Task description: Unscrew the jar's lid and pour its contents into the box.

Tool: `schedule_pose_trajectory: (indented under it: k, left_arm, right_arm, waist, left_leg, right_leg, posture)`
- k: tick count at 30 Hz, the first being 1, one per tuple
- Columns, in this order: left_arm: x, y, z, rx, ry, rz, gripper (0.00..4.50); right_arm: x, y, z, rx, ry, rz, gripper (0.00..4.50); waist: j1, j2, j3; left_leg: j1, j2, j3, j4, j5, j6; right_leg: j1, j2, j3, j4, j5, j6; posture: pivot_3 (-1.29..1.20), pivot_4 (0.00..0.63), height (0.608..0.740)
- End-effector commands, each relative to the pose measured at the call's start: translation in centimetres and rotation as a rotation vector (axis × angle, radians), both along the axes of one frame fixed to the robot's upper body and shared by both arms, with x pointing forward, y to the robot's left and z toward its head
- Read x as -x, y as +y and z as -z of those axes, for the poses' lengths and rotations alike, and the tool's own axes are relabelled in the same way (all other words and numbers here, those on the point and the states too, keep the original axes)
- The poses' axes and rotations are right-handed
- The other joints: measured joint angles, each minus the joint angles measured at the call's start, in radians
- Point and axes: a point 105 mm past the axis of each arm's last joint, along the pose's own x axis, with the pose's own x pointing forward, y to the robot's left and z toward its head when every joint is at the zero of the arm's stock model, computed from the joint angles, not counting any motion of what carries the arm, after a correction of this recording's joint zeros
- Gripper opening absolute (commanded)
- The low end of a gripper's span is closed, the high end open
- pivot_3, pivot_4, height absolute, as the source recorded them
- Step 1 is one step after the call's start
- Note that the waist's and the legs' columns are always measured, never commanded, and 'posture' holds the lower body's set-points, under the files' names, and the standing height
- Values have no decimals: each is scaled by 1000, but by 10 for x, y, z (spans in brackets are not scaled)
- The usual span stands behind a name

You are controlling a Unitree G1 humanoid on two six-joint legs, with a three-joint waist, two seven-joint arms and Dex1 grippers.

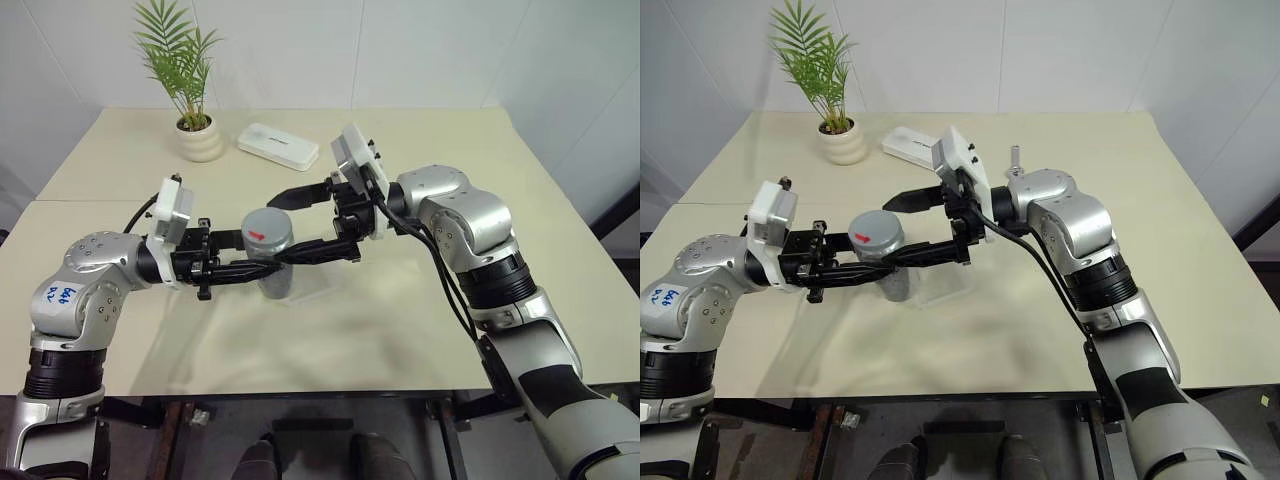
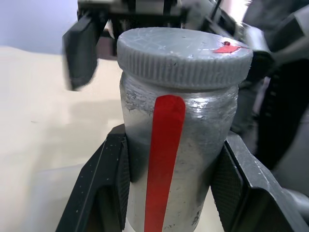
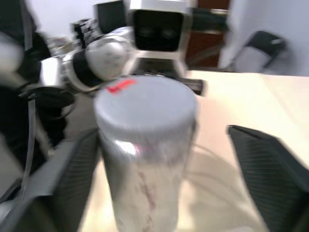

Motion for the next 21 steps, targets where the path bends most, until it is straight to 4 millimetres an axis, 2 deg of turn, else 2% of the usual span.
schedule_pose_trajectory:
  k: [1,6,12,21]
  left_arm:
    - [8,1,-5,23,-41,5,1874]
    - [4,5,-2,48,-35,-50,1874]
    - [0,-1,-1,59,-40,-64,1874]
    - [3,-10,-1,59,-42,-34,1874]
  right_arm:
    - [-3,-11,-22,-82,-38,53,4457]
    - [11,-5,-21,-99,-23,17,4457]
    - [29,14,-18,-113,-4,-36,4457]
    - [14,34,-14,-103,-14,51,4457]
  waist:
    - [2,0,0]
    - [8,0,0]
    - [5,0,0]
    - [7,0,0]
  left_leg:
    - [0,0,0,0,0,0]
    - [0,0,0,0,0,0]
    - [0,0,0,0,0,0]
    - [0,0,0,1,0,0]
  right_leg:
    - [0,0,0,0,0,0]
    - [0,0,0,0,0,0]
    - [0,0,0,1,0,0]
    - [0,0,0,1,0,0]
  posture:
    - [0,150,740]
    - [0,150,740]
    - [0,150,740]
    - [0,150,740]
